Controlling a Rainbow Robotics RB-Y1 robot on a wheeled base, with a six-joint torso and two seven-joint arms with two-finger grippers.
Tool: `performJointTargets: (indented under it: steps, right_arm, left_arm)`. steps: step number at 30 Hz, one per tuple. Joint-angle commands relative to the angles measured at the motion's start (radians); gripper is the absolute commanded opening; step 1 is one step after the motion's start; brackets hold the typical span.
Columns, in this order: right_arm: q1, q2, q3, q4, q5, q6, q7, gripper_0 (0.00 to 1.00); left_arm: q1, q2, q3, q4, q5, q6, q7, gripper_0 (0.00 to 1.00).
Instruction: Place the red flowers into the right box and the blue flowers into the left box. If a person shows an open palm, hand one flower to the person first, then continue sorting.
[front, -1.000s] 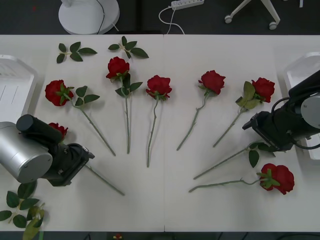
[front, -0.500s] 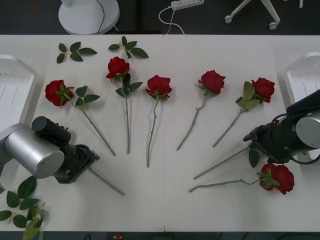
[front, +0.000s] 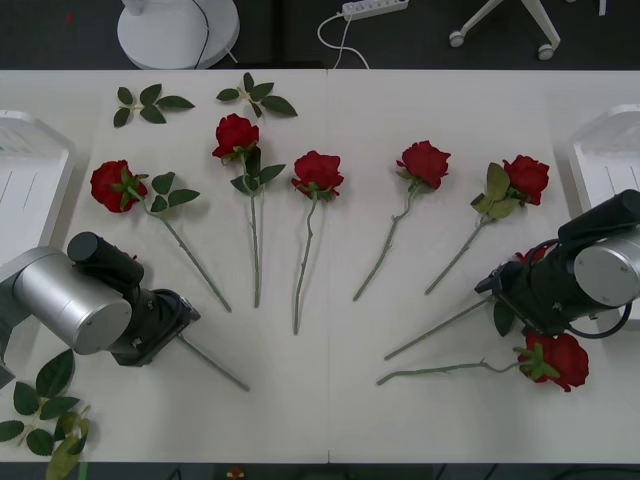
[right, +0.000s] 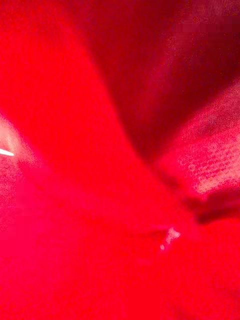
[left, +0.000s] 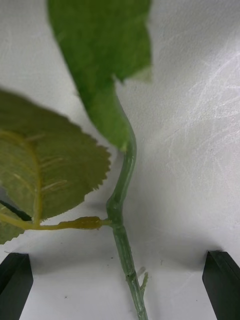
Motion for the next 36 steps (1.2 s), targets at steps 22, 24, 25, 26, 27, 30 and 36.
performJointTargets:
  steps: [22,24,25,26,27,30,36]
  right_arm:
    - [0.014,0.097,0.007,0.074,0.038,-0.101,0.051,0.00]
    - [0.008,0.097,0.007,0.074,0.026,-0.104,0.046,0.00]
    - [0.003,0.099,0.006,0.074,0.023,-0.104,0.042,0.00]
    - [0.000,0.099,0.006,0.074,0.020,-0.104,0.040,0.00]
    - [-0.006,0.102,0.001,0.074,0.017,-0.103,0.036,0.00]
    - [-0.023,0.105,-0.024,0.069,0.004,-0.086,0.026,0.00]
    - [-0.078,0.109,-0.145,0.066,-0.143,0.051,0.019,0.00]
  left_arm:
    - [-0.026,-0.026,-0.076,0.056,-0.037,-0.066,-0.058,0.00]
    - [-0.024,-0.024,-0.076,0.056,-0.037,-0.066,-0.061,0.00]
    - [-0.024,-0.020,-0.076,0.055,-0.035,-0.066,-0.063,0.00]
    - [-0.024,-0.017,-0.076,0.053,-0.035,-0.066,-0.064,0.00]
    - [-0.023,-0.006,-0.076,0.044,-0.033,-0.066,-0.064,0.00]
    - [-0.007,0.049,-0.076,-0.010,-0.032,-0.066,-0.069,0.00]
    - [0.037,0.193,-0.041,-0.163,-0.029,-0.075,-0.090,0.00]
